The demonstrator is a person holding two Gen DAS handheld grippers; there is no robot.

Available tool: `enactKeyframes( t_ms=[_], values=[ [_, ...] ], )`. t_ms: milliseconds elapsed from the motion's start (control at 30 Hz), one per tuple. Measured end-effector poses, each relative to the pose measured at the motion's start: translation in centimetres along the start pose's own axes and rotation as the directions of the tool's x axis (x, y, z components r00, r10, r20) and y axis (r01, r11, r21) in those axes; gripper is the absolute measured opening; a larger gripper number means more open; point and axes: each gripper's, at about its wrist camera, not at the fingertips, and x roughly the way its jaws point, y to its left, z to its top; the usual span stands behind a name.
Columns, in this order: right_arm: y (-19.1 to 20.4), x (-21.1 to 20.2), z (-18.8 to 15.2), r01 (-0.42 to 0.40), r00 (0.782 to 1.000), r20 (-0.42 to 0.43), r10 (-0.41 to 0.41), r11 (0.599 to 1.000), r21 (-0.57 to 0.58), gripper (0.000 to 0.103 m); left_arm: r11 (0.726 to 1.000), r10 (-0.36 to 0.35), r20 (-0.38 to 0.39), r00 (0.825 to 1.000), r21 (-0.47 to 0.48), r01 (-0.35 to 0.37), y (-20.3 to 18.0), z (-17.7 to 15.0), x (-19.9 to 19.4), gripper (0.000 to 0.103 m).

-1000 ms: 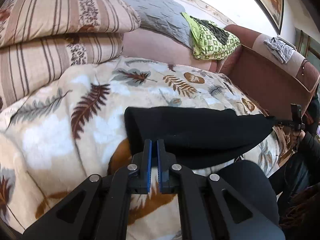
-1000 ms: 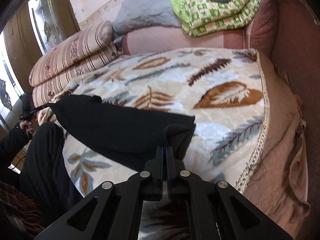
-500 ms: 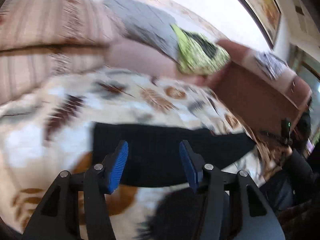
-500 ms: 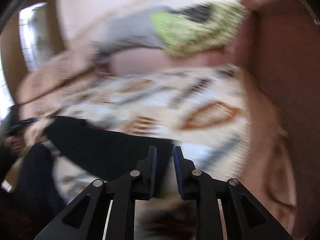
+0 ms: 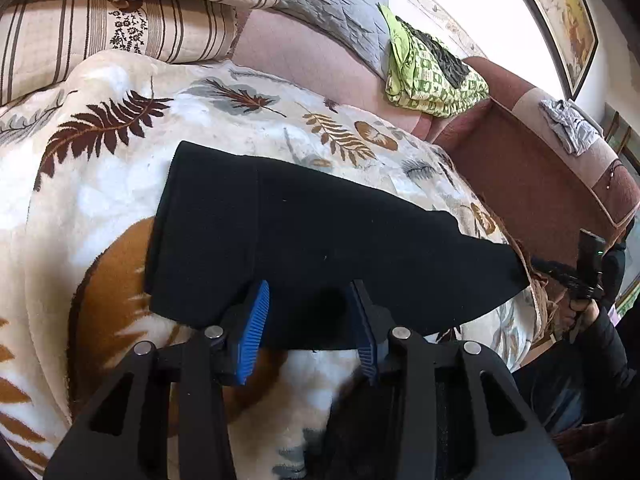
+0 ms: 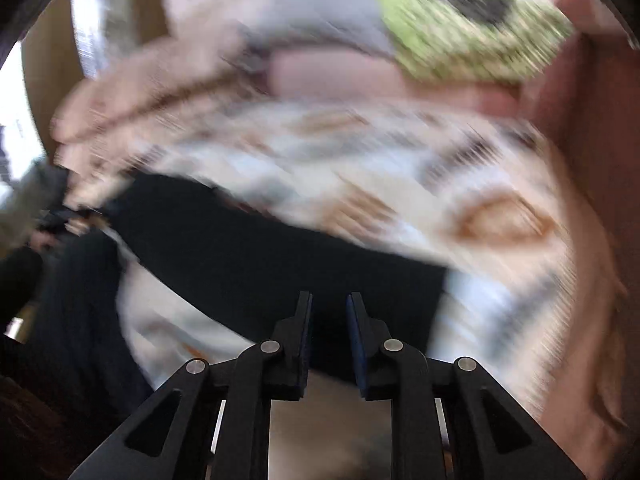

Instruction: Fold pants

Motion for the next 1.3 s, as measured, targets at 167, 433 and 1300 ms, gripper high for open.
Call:
enactKeyframes(
  t_ms=[167, 433, 1300],
  values=[
    [10.9, 8.2, 2.7, -0.129, 0.992, -0.005, 0.129, 0.987, -0.096, 0.020, 0.998, 0.002, 0.037, 0.999, -0.056, 0.000, 0.7, -0.3, -0.1, 0.035],
    [20.8, 17.4, 1.2, -0.183, 0.979, -0.144, 0.144, 0.930, -0.317, 0.022, 0.989, -0.016, 0.062, 0.998, -0.146, 0.025, 2.1, -0.5, -0.1, 0.021],
    [10.1, 18.0, 6.0, -0.069, 0.993, -0.085, 0.087, 0.979, 0.192, 0.015, 0.981, -0.002, 0.059, 0.998, -0.196, 0.014, 1.3, -0.2, -0.8, 0.029]
  ],
)
